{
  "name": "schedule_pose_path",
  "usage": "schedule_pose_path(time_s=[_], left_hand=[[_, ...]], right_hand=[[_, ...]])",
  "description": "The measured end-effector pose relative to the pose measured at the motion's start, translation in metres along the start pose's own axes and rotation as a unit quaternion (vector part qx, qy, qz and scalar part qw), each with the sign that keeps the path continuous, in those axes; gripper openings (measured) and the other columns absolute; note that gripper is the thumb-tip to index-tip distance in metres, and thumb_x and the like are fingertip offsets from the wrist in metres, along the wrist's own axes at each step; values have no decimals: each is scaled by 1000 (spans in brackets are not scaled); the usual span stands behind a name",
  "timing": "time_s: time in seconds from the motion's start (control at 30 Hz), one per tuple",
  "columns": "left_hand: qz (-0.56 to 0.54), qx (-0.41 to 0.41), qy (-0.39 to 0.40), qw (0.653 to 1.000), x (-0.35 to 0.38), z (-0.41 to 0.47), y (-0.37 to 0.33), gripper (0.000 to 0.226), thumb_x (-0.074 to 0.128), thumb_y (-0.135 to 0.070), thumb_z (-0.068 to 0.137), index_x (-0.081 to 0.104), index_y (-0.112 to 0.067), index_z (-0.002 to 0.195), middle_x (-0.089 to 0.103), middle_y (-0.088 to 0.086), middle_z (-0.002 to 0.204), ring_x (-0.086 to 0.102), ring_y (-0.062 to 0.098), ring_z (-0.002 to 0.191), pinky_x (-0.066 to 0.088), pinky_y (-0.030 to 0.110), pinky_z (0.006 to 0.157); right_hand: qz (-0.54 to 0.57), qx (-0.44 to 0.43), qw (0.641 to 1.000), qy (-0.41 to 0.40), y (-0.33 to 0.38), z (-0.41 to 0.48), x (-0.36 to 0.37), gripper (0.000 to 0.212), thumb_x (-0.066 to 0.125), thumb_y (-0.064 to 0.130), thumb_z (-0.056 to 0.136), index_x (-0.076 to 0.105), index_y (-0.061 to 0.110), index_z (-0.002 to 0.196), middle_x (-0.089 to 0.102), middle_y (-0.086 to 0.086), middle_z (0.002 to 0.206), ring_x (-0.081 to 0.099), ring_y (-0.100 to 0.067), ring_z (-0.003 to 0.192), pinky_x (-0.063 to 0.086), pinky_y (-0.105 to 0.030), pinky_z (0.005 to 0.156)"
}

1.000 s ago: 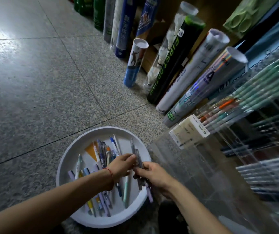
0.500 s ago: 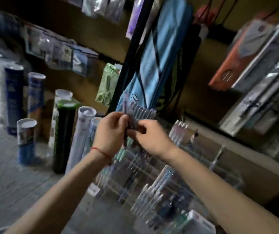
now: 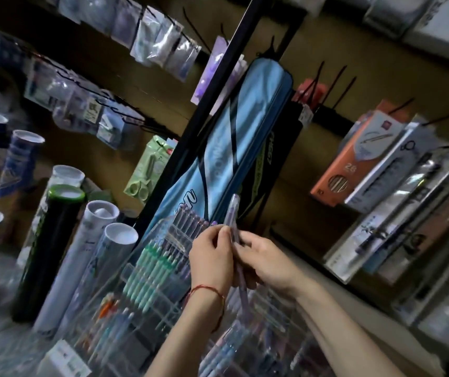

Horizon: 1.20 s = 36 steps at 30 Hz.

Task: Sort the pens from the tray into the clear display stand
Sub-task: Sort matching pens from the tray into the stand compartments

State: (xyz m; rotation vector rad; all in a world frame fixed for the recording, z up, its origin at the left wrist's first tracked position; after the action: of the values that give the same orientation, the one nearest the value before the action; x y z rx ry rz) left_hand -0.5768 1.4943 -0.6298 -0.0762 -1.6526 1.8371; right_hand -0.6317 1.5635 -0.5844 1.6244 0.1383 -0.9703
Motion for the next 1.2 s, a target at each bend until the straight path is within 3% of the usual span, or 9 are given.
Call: schedule_pose_path(time_s=[0.07, 0.17, 0.27, 0.43, 0.67, 0.83, 0.97, 1.1, 1.2], left_hand=[[-7, 2, -50, 999, 0, 7, -4, 27, 46, -15, 95, 55, -24, 72, 58, -5, 72, 53, 11, 70, 38, 21, 61], [-63, -29, -153, 986, -5, 24, -6, 16, 41, -19, 97, 54, -15, 88, 56, -5, 78, 52, 12, 75, 38, 25, 67], [-109, -61, -123, 984, -5, 33, 1, 18, 41, -22, 97, 55, -11, 96, 59, -2, 83, 53, 14, 75, 43, 28, 71], [-102, -76, -86, 988, -1, 24, 23, 16, 40, -20, 98, 54, -13, 95, 61, -2, 87, 54, 14, 74, 45, 28, 71], [-73, -73, -74, 992, -10, 26, 39, 14, 38, -20, 98, 51, -14, 97, 60, -7, 86, 56, 13, 77, 46, 29, 73], [-56, -76, -63, 994, -18, 28, 45, 14, 38, -20, 99, 50, -17, 94, 60, -7, 87, 54, 15, 79, 46, 34, 77], [-59, -77, -58, 994, -19, 26, 47, 15, 37, -20, 99, 50, -16, 94, 58, -8, 86, 55, 15, 80, 44, 31, 75], [-51, -67, -49, 995, -18, 28, 46, 15, 38, -20, 98, 51, -15, 94, 59, -7, 85, 52, 11, 74, 42, 29, 74], [-49, -64, -45, 996, -18, 27, 45, 18, 39, -20, 98, 49, -24, 83, 62, -1, 90, 54, 13, 79, 46, 32, 79]], right_hand=[[-50, 9, 999, -4, 0, 3, -5, 27, 37, 9, 99, 50, -13, 108, 46, 2, 50, 39, -1, 32, 28, -11, 36], [-111, 8, 994, -10, 5, 8, -10, 12, 41, 9, 98, 52, 8, 94, 56, -2, 65, 52, -3, 43, 39, -15, 42], [-33, -39, 994, -94, 18, 19, -22, 13, 49, 5, 93, 53, 15, 86, 66, -7, 83, 65, -13, 69, 56, -23, 63], [-90, -149, 953, -246, 18, 52, -55, 22, 62, -1, 84, 60, 20, 78, 63, 3, 79, 61, -5, 76, 51, -19, 76], [-72, -79, 988, -112, -20, 67, -25, 40, 58, -9, 84, 48, 29, 92, 58, -20, 90, 63, -28, 85, 58, -40, 77], [-130, -80, 982, -114, -19, 67, -19, 14, 51, 17, 93, 54, 31, 90, 60, -12, 89, 59, -39, 93, 48, -59, 86], [-159, -70, 978, -114, -17, 70, -16, 14, 44, 24, 98, 55, 22, 89, 58, 3, 84, 59, -21, 85, 50, -47, 88], [-35, 28, 993, -105, -8, 74, -16, 18, 42, 16, 99, 59, 12, 93, 64, -14, 100, 64, -28, 93, 56, -36, 78], [-46, 67, 990, -117, -2, 75, -21, 23, 46, 15, 97, 62, 2, 107, 63, -16, 109, 65, -32, 99, 56, -36, 81]])
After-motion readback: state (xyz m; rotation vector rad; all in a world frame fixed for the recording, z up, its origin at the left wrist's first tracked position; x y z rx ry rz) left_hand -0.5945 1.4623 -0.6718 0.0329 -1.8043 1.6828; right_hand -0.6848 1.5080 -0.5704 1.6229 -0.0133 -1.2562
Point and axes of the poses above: each hand's wrist, its own z-axis towards the middle knuckle, its own x-axis out of the palm, y = z × x, the point moved 1 cm from there along z, towards the middle knuckle
